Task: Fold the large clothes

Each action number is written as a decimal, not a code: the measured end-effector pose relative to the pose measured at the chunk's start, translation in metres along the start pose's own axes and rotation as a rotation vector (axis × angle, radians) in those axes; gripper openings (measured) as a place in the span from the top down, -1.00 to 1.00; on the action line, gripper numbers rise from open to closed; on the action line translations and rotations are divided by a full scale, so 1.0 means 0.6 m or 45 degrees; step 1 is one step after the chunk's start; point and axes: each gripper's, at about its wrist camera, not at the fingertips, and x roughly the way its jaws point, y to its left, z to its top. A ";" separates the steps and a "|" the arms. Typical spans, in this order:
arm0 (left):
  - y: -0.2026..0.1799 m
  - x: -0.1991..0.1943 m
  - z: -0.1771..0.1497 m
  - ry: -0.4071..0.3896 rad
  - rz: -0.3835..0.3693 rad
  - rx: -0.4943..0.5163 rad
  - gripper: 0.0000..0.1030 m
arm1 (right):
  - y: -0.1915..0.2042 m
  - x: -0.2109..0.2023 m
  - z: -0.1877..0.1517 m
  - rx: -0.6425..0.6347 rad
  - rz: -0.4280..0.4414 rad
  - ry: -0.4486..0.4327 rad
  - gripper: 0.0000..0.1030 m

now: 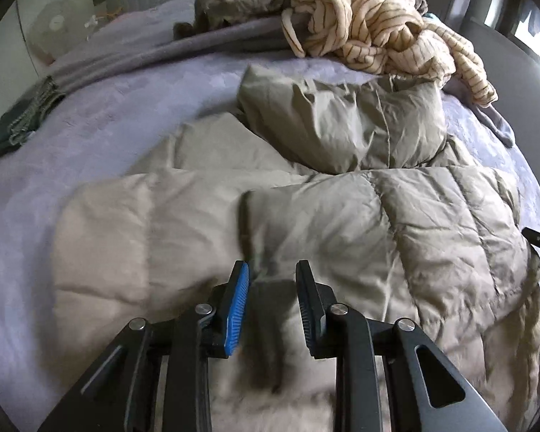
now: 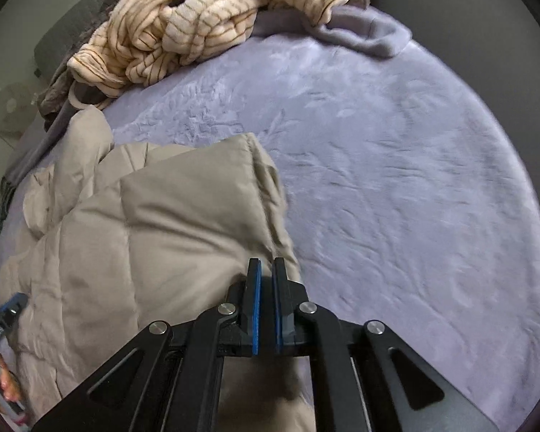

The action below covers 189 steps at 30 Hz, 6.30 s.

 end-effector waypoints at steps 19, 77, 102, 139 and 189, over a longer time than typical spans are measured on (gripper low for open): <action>0.044 -0.158 -0.164 0.106 0.008 -0.073 -0.94 | 0.013 -0.134 -0.188 0.156 0.133 0.252 0.57; 0.158 -0.311 -0.531 0.567 -0.436 -0.536 -0.98 | -0.101 -0.275 -0.519 0.832 0.520 0.555 -0.99; 0.177 -0.292 -0.409 0.305 -0.659 -0.562 0.74 | -0.072 -0.236 -0.491 1.058 0.606 0.472 0.82; 0.173 -0.098 0.133 0.079 -0.248 -0.336 0.74 | 0.145 -0.066 0.139 0.316 0.563 0.221 0.84; 0.115 0.077 0.178 -0.091 0.051 -0.149 0.27 | 0.205 0.111 0.139 -0.118 0.341 0.167 1.00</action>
